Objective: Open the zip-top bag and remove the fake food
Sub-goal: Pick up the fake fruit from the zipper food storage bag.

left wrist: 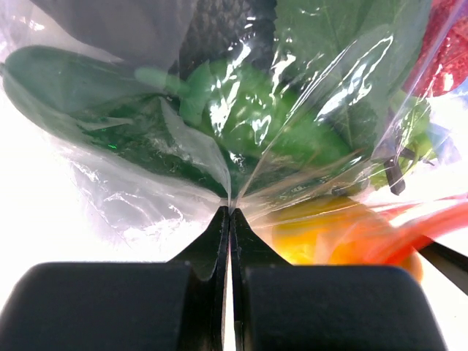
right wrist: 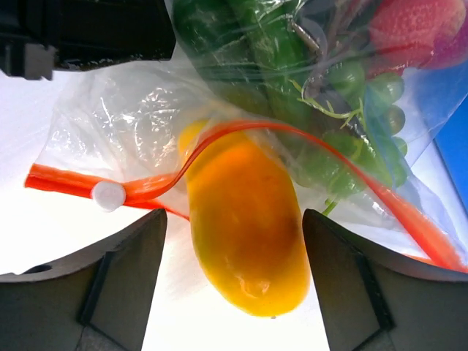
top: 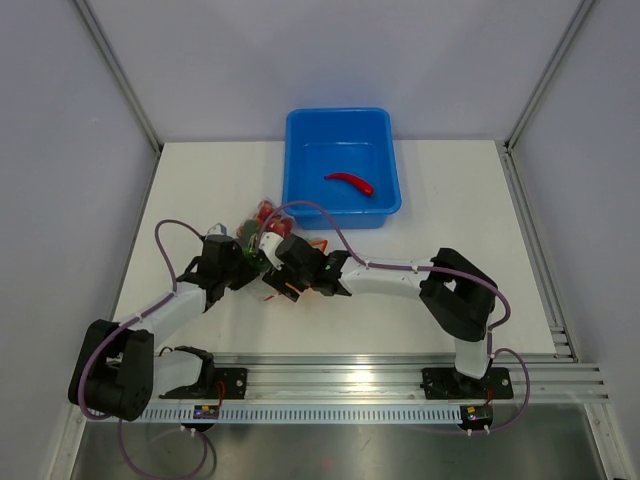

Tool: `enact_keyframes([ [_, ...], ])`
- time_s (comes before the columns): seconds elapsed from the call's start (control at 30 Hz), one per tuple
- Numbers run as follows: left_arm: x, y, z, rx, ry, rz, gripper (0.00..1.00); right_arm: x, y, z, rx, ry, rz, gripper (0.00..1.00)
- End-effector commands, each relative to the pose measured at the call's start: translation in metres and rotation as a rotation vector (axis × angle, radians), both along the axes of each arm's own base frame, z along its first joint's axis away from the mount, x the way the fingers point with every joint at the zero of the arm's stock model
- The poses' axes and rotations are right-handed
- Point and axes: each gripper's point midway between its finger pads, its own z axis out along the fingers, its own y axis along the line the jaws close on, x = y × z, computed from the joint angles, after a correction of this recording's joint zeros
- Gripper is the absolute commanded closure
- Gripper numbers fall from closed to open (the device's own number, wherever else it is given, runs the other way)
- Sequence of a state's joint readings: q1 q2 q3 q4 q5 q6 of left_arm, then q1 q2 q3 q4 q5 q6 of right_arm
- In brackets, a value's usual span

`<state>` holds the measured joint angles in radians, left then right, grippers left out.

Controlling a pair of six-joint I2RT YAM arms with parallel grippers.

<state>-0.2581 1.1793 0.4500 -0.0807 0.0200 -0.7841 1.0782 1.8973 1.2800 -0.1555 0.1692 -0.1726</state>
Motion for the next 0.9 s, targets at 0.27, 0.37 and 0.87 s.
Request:
enact_keyframes([
  [0.27, 0.000, 0.004, 0.012, 0.016, -0.019, 0.003, 1.00, 0.008, -0.007, -0.012, -0.064, -0.007, 0.002, 0.07],
  [0.37, -0.001, 0.004, 0.013, 0.016, -0.020, 0.004, 1.00, 0.005, -0.003, -0.016, -0.062, 0.004, 0.029, 0.04],
  [0.87, -0.003, 0.005, 0.013, 0.016, -0.017, 0.005, 1.00, 0.009, -0.001, -0.017, -0.057, -0.010, 0.016, 0.33],
])
